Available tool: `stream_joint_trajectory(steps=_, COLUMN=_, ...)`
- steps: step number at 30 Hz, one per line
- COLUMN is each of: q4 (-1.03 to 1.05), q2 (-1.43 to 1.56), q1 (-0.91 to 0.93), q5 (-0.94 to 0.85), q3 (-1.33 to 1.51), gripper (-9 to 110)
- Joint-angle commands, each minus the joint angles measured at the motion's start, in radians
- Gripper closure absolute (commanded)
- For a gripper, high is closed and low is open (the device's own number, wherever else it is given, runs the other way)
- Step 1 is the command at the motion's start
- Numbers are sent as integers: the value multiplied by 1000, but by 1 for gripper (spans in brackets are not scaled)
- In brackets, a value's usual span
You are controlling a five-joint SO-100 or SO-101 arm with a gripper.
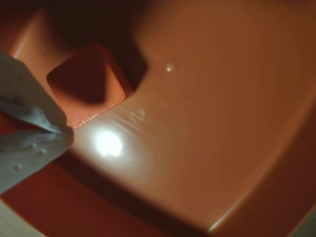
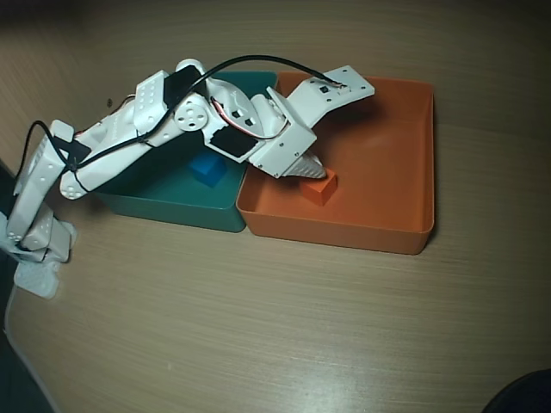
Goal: Grasp a cube and put it in the box.
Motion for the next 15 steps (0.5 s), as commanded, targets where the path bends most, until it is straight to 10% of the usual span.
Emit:
stream_joint_trajectory(steps=1, q4=5, q2=83, q1=11, q5=6, q3=-74, gripper=106)
stream_joint_trajectory(steps=15, q4=-11, q2=680, q1=115, q5=-14, q3=627, gripper=106)
